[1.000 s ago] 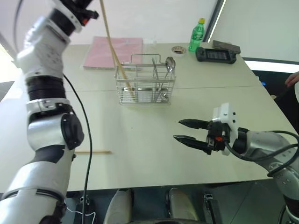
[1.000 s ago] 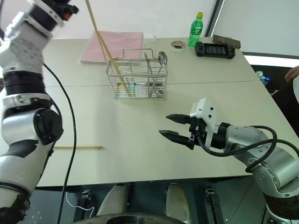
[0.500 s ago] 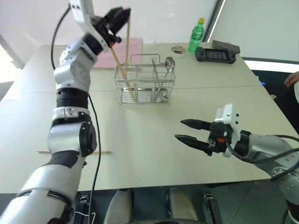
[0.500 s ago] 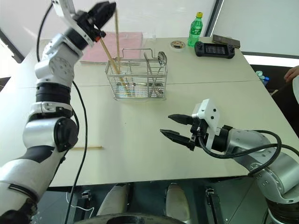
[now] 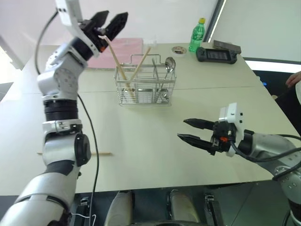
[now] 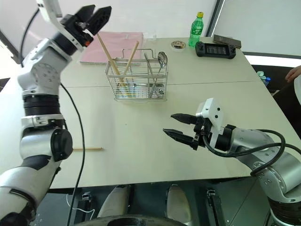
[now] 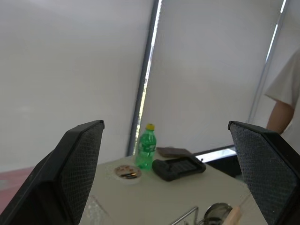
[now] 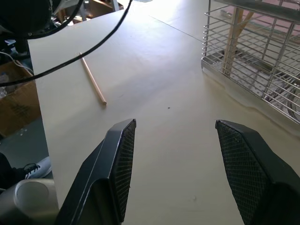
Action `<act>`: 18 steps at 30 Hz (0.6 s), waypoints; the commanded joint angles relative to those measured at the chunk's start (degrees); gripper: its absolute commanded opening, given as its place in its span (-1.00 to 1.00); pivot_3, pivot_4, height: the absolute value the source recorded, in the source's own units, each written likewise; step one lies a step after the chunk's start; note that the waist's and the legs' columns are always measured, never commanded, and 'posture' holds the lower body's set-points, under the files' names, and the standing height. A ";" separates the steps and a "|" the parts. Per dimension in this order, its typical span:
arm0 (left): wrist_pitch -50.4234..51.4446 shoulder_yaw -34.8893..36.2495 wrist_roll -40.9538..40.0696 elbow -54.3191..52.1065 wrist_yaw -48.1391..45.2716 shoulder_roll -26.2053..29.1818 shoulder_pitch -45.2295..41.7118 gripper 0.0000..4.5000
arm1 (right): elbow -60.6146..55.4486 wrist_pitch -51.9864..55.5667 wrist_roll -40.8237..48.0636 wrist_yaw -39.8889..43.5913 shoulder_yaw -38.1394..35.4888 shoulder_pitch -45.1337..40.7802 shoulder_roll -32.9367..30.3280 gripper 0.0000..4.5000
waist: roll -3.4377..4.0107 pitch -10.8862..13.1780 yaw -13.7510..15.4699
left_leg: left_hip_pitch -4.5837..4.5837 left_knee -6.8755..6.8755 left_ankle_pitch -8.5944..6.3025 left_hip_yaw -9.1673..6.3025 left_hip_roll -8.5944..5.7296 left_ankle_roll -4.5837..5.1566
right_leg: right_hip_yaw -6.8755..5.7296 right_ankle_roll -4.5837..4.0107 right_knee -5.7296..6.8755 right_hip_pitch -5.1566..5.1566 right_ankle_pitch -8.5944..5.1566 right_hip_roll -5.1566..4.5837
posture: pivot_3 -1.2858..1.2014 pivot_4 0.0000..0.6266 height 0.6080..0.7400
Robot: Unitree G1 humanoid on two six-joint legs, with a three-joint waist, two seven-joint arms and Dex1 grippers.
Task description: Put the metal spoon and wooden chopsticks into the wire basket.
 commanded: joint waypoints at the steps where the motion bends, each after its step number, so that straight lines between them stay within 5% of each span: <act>1: 7.52 -3.32 -3.74 -11.39 -11.12 9.47 3.37 0.97 | -0.18 -1.54 0.01 1.04 -0.39 -0.56 0.20 0.25 | 0.02 0.00 -0.03 | 0.01 -0.05 0.00 0.00 0.00 0.00 | 0.01 0.00 0.00 -0.01 0.00 0.00 | 0.03 -0.52 0.87; 8: 9.98 -12.57 -5.00 -23.01 -38.21 31.63 14.92 0.97 | 1.25 -3.82 -2.47 3.50 1.02 1.16 0.26 0.25 | 0.05 0.02 0.60 | 0.00 -0.19 -0.01 0.03 0.03 -0.03 | 0.01 -0.33 -0.15 -0.06 -0.12 -0.01 | 0.03 -0.52 0.87; 13: -5.63 -19.12 3.37 -27.28 -49.35 37.60 24.55 0.97 | 0.64 -5.30 -3.93 6.85 1.09 3.56 -1.34 0.25 | 0.10 -0.02 0.48 | -0.01 -0.20 -0.01 0.18 0.03 -0.04 | 0.02 -0.49 -0.25 -0.05 -0.16 -0.15 | 0.03 -0.52 0.87; 18: -14.27 -24.22 7.52 -29.32 -51.70 35.90 29.10 0.97 | -1.13 -4.78 -1.75 9.48 -0.50 5.78 -2.76 0.25 | 0.11 0.00 0.63 | -0.11 -0.29 0.00 0.24 0.07 -0.02 | 0.06 -0.53 -0.23 -0.22 -0.18 -0.14 | 0.03 -0.52 0.87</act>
